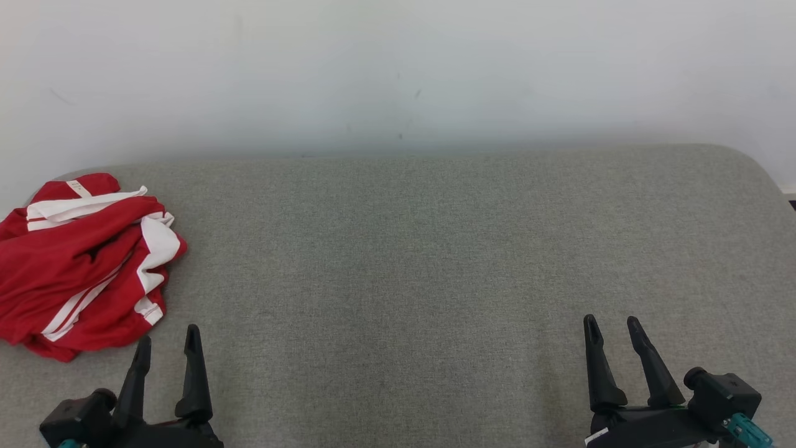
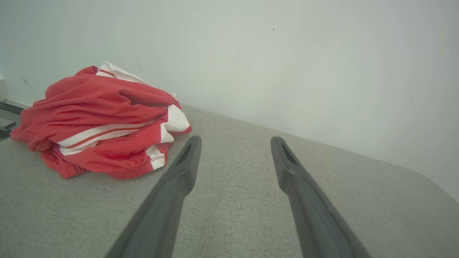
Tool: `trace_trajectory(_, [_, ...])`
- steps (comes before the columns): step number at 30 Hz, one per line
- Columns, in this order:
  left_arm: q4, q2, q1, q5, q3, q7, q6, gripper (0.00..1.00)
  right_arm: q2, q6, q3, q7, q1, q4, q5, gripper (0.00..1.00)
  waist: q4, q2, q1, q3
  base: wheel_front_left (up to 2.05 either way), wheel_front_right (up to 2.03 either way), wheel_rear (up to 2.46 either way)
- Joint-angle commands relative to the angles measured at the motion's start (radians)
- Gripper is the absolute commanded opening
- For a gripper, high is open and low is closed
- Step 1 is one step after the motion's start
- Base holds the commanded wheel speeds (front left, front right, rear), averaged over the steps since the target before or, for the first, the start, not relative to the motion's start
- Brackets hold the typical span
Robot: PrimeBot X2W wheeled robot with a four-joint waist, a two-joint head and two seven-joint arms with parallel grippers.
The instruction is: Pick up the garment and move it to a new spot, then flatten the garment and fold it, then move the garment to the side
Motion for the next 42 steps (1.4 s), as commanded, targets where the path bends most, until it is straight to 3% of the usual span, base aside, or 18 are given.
trace_trajectory(1, [-0.014, 0.008, 0.007, 0.029, -0.002, -0.012, 0.005, 1.00, -0.004, -0.001, 0.004, -0.010, 0.000, -0.011, -0.026, 1.00, 0.001, 0.0000, 0.0000, 0.000, 0.00, 0.00, 0.00])
trace_trajectory(20, [0.006, -0.002, 0.013, 0.120, 0.003, -0.052, -0.039, 1.00, -0.004, -0.002, 0.009, -0.050, 0.017, -0.034, -0.163, 1.00, 0.006, 0.0000, 0.0000, -0.006, 0.00, 0.00, 0.00])
trace_trajectory(33, [0.014, -0.006, 0.011, 0.156, 0.024, -0.077, -0.088, 1.00, -0.005, -0.002, 0.002, -0.075, 0.024, -0.021, -0.182, 1.00, 0.008, 0.0000, 0.0000, -0.013, 0.00, 0.00, 0.00])
trace_trajectory(42, [0.049, 0.000, 0.003, 0.194, 0.016, -0.094, -0.098, 1.00, -0.005, -0.002, -0.001, -0.093, 0.032, -0.015, -0.182, 1.00, 0.019, 0.0000, 0.0000, -0.022, 0.00, 0.00, 0.00])
